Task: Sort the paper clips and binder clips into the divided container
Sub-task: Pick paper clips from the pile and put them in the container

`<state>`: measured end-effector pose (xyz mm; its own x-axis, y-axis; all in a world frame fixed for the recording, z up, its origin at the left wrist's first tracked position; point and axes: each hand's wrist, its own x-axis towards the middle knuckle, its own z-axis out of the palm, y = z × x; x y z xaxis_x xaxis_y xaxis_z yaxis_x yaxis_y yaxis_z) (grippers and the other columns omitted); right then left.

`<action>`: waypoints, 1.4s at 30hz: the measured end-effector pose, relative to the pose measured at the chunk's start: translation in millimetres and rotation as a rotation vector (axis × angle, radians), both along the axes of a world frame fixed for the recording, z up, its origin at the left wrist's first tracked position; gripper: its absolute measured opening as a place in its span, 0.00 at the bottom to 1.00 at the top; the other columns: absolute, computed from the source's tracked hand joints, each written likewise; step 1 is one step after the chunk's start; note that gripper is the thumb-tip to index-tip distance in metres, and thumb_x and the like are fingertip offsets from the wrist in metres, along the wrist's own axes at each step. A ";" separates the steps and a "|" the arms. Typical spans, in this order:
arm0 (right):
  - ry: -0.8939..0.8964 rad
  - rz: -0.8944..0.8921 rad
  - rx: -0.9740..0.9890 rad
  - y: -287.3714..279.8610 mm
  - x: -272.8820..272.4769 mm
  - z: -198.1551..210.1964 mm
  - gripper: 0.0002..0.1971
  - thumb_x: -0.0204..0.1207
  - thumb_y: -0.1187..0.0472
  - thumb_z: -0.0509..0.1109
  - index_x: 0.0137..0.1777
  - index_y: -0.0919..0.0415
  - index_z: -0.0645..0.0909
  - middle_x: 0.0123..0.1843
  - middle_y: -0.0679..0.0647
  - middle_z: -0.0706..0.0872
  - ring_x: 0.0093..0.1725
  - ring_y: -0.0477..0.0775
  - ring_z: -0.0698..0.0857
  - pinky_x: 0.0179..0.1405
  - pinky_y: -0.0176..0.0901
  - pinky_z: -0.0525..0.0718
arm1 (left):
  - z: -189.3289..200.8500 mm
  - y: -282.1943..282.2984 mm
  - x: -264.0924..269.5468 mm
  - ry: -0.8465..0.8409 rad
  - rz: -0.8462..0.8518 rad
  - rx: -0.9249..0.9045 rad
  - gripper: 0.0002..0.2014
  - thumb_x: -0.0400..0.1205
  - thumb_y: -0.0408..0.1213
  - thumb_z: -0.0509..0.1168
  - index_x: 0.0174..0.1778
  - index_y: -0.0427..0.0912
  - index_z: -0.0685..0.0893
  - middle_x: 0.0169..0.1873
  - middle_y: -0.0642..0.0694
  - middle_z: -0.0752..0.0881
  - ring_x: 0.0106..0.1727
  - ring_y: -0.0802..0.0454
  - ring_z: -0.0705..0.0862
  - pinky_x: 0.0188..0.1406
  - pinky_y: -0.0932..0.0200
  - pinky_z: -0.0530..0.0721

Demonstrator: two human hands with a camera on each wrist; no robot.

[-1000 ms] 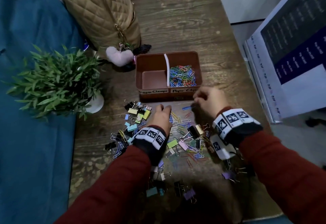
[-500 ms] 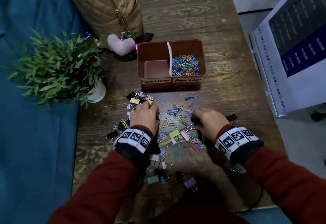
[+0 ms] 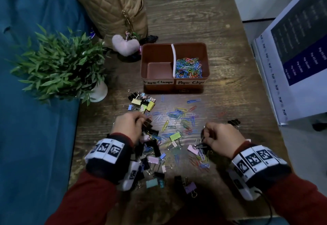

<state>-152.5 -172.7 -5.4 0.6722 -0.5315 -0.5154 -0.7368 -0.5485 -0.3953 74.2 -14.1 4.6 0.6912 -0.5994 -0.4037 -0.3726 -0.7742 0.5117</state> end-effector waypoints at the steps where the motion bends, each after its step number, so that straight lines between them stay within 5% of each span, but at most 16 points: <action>1: 0.021 0.006 -0.025 1.5 -1.2 3.8 0.06 0.71 0.58 0.68 0.35 0.48 0.76 0.38 0.49 0.85 0.43 0.57 0.85 0.42 0.43 0.80 | 2.2 6.4 3.3 -0.015 0.023 0.026 0.08 0.83 0.36 0.63 0.48 0.53 0.87 0.44 0.52 0.87 0.40 0.55 0.84 0.47 0.61 0.83; 7: -0.032 -0.058 -0.144 -5.4 19.4 13.5 0.05 0.71 0.62 0.71 0.46 0.57 0.84 0.49 0.57 0.84 0.50 0.62 0.83 0.49 0.45 0.79 | 11.3 23.1 10.8 -0.176 -0.052 0.248 0.11 0.82 0.38 0.63 0.58 0.51 0.85 0.58 0.43 0.81 0.54 0.44 0.82 0.59 0.47 0.82; 9: -0.018 -0.026 -0.128 -8.8 34.3 7.0 0.14 0.69 0.65 0.73 0.55 0.58 0.81 0.56 0.59 0.83 0.56 0.62 0.83 0.56 0.47 0.80 | 13.4 18.2 6.2 -0.221 -0.072 0.201 0.14 0.81 0.37 0.65 0.62 0.50 0.82 0.62 0.44 0.77 0.61 0.42 0.79 0.63 0.44 0.80; 14: 0.054 0.022 -0.082 -2.8 64.7 -14.7 0.33 0.64 0.71 0.76 0.70 0.62 0.70 0.67 0.63 0.73 0.63 0.67 0.79 0.63 0.52 0.79 | 3.3 -16.1 -13.2 -0.175 -0.229 0.022 0.13 0.80 0.33 0.67 0.60 0.45 0.84 0.57 0.45 0.80 0.57 0.46 0.81 0.60 0.52 0.80; 18: -0.014 0.008 -0.128 -8.7 79.9 -21.2 0.33 0.67 0.67 0.76 0.72 0.61 0.68 0.68 0.63 0.72 0.65 0.67 0.77 0.62 0.53 0.78 | -11.1 -43.7 -22.6 -0.129 -0.334 0.180 0.23 0.78 0.23 0.65 0.69 0.42 0.77 0.62 0.40 0.75 0.60 0.41 0.81 0.62 0.51 0.79; 22: -0.016 0.008 -0.221 -23.8 88.0 -22.7 0.34 0.69 0.63 0.76 0.74 0.60 0.67 0.67 0.62 0.72 0.68 0.66 0.73 0.62 0.55 0.77 | -17.9 -58.0 -22.0 -0.183 -0.424 0.287 0.19 0.77 0.19 0.62 0.64 0.34 0.77 0.62 0.36 0.76 0.57 0.38 0.83 0.56 0.49 0.80; 27: -0.080 0.137 -0.184 -20.0 86.8 -25.5 0.20 0.73 0.68 0.68 0.66 0.62 0.78 0.63 0.62 0.75 0.62 0.66 0.78 0.60 0.51 0.78 | -23.0 -65.8 -27.2 -0.187 -0.480 0.248 0.12 0.79 0.23 0.62 0.58 0.36 0.81 0.54 0.36 0.83 0.53 0.40 0.83 0.49 0.53 0.80; 30: -0.143 0.161 -0.095 -12.2 80.9 -25.0 0.18 0.74 0.69 0.68 0.65 0.61 0.81 0.62 0.60 0.79 0.62 0.63 0.80 0.63 0.44 0.75 | -24.8 -66.9 -37.4 -0.087 -0.435 0.206 0.13 0.82 0.31 0.63 0.61 0.43 0.83 0.55 0.38 0.86 0.55 0.42 0.84 0.55 0.52 0.82; 35: -0.045 0.177 -0.088 -6.2 69.9 -20.0 0.46 0.60 0.59 0.83 0.78 0.57 0.64 0.71 0.58 0.69 0.69 0.61 0.73 0.67 0.45 0.72 | -26.6 -55.4 -43.3 -0.069 -0.427 0.225 0.31 0.73 0.43 0.76 0.70 0.41 0.73 0.65 0.40 0.76 0.65 0.41 0.78 0.64 0.49 0.78; 37: -0.019 0.195 -0.118 -5.5 74.3 -19.3 0.49 0.59 0.58 0.84 0.78 0.58 0.62 0.70 0.59 0.69 0.70 0.62 0.71 0.67 0.47 0.72 | -30.1 -52.3 -40.2 -0.072 -0.413 0.249 0.34 0.70 0.42 0.78 0.70 0.40 0.71 0.66 0.40 0.75 0.65 0.40 0.78 0.65 0.47 0.78; 42: -0.047 0.224 -0.129 -0.1 94.9 -19.6 0.31 0.67 0.67 0.75 0.72 0.61 0.70 0.63 0.62 0.72 0.63 0.65 0.77 0.60 0.49 0.77 | -33.3 -59.6 -35.3 -0.073 -0.400 0.189 0.33 0.73 0.39 0.75 0.72 0.41 0.70 0.65 0.37 0.77 0.66 0.39 0.77 0.64 0.48 0.77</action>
